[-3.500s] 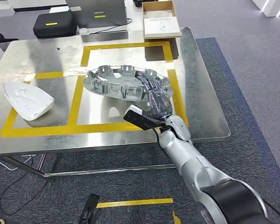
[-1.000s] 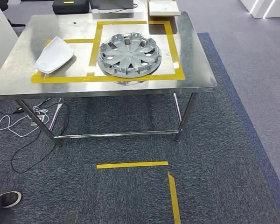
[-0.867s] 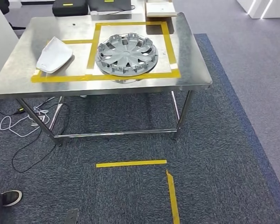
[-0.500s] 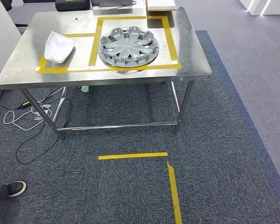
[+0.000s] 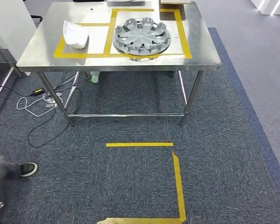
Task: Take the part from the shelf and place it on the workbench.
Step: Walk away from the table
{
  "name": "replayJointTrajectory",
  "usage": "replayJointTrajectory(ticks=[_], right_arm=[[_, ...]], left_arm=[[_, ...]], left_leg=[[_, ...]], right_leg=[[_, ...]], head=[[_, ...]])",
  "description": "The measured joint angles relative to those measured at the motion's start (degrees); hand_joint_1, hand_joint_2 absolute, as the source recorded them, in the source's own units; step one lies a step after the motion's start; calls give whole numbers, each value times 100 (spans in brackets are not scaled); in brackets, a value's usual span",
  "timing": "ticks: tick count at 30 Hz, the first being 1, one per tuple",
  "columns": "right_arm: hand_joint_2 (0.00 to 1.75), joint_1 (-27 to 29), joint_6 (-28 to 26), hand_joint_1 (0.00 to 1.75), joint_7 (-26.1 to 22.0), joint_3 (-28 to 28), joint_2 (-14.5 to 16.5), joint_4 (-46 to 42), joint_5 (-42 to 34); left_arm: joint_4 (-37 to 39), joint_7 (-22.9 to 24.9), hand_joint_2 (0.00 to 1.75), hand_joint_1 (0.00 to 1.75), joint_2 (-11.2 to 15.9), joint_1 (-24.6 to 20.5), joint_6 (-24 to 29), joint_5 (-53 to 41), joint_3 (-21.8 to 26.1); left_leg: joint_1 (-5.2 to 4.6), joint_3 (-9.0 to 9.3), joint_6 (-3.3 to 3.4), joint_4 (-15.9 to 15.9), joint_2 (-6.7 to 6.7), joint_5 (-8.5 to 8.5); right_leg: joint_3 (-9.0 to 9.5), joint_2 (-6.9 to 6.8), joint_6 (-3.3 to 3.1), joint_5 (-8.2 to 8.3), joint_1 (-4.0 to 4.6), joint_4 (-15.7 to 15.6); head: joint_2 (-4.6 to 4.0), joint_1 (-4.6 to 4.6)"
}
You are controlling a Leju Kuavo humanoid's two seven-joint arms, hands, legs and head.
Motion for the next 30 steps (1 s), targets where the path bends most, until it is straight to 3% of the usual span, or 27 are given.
replayJointTrajectory(ticks=[1, 2, 4, 6, 8, 9, 10, 11, 13, 15, 16, 18, 19, 21, 23, 24, 25, 26, 27, 29, 30], right_arm=[[0, 1, 15, 0, 50, 70, 0, 4, 125], [0, 3, 31, 0, 100, 151, 0, 10, 256], [0, 18, 61, 0, 184, 333, 2, 33, 492], [0, 47, 86, 0, 224, 494, 7, 50, 649], [0, 83, 106, 0, 237, 619, 10, 56, 759], [0, 98, 116, 0, 241, 670, 10, 57, 801], [0, 106, 128, 0, 244, 716, 9, 58, 835], [0, 108, 137, 0, 244, 757, 9, 59, 858], [0, 102, 149, 0, 244, 826, 9, 61, 885], [0, 93, 152, 0, 244, 868, 9, 63, 897], [0, 85, 157, 0, 244, 882, 9, 63, 903], [0, 63, 206, 0, 264, 930, 9, 64, 977], [0, 53, 259, 0, 297, 972, 9, 64, 1072], [0, 42, 388, 0, 417, 1113, 9, 72, 1343], [0, 58, 462, 0, 532, 1268, 9, 84, 1545], [0, 77, 460, 0, 561, 1321, 9, 88, 1590], [0, 97, 439, 0, 575, 1358, 9, 89, 1612], [0, 112, 405, 0, 581, 1383, 9, 90, 1622], [0, 117, 356, 0, 583, 1398, 9, 90, 1616], [0, 108, 244, 0, 609, 1401, 9, 91, 1501], [0, 102, 193, 0, 630, 1382, 8, 91, 1408]], left_arm=[[0, -29, 0, 0, -1, -13, -17, 1, 9], [0, -56, 0, 0, 1, -18, -33, 2, 15], [0, -99, 0, 0, 9, -3, -57, 3, 27], [0, -128, 0, 0, 8, 20, -82, 11, 37], [0, -162, 0, 0, 2, 20, -125, 27, 44], [0, -174, 0, 0, 2, 19, -146, 36, 48], [0, -181, 0, 0, 2, 21, -166, 47, 53], [0, -183, 0, 0, 3, 27, -178, 57, 57], [0, -185, 0, 0, 4, 36, -190, 62, 63], [0, -188, 0, 0, 4, 29, -199, 61, 65], [0, -190, 0, 0, 4, 29, -204, 61, 65], [0, -189, 0, 0, 5, 40, -223, 61, 66], [0, -183, 0, 0, 5, 46, -235, 60, 67], [0, -139, 0, 0, 6, 39, -252, 34, 67], [0, -58, 0, 0, 7, 23, -245, -2, 66], [0, -5, 0, 0, 8, 20, -227, -15, 66], [0, 52, 0, 0, 10, 24, -200, -20, 66], [0, 110, 0, 0, 16, 32, -164, -20, 66], [0, 160, 0, 0, 21, 40, -131, -9, 67], [0, 222, 0, 0, 28, 37, -73, 112, 103], [0, 233, 0, 0, 28, 24, -53, 224, 148]], left_leg=[[-5, -23, -30, -1, -46, 66], [-5, -38, -64, -12, -97, 133], [6, -73, -114, 28, -124, 136], [10, -145, -167, 371, 2, -260], [25, -260, -236, 1046, 134, -787], [41, -289, -261, 1353, 163, -918], [59, -253, -279, 1516, 186, -941], [75, -127, -290, 1469, 214, -873], [86, 357, -282, 815, 372, -669], [41, 719, -203, 210, 593, -604], [17, 765, -152, 97, 656, -636], [-3, 735, -63, 54, 600, -629], [5, 722, -26, 27, 552, -618], [28, 687, 51, -16, 447, -569], [29, 631, 107, -23, 329, -530], [22, 607, 122, -21, 255, -513], [16, 591, 128, -19, 179, -499], [11, 581, 124, -16, 99, -485], [8, 579, 113, -13, 21, -472], [-4, 563, 76, 8, -124, -448], [-11, 537, 52, 24, -190, -431]], right_leg=[[199, 43, -13, -138, 7, -323], [276, 7, -27, -205, 13, -494], [237, -129, -79, -163, 6, -531], [197, -288, -145, -81, -6, -543], [148, -456, -159, -29, 10, -536], [120, -544, -150, -11, 13, -528], [92, -632, -141, 1, 14, -517], [69, -714, -132, 7, 13, -504], [58, -864, -107, 1, 11, -473], [47, -987, -62, -10, 33, -446], [59, -1034, -41, -11, 46, -439], [80, -1115, 7, -9, 60, -435], [71, -1062, 34, -46, 54, -411], [-112, -769, 82, -277, 34, -86], [-509, -467, 95, -634, 18, 684], [-715, -413, 95, -746, 16, 1068], [-852, -391, 93, -748, 17, 1289], [-895, -375, 85, -639, 17, 1307], [-825, -352, 74, -431, 16, 1090], [-512, -134, 44, 11, 1, 314], [-383, -20, 37, 116, -11, -12]], head=[[0, -4], [0, -6], [0, -17], [0, -49], [0, -75], [0, -79], [0, -79], [0, -80], [0, -81], [0, -79], [0, -82], [0, -90], [0, -92], [0, -58], [0, -24], [0, -22], [0, -23], [0, -23], [0, -24], [0, -25], [0, -28]])
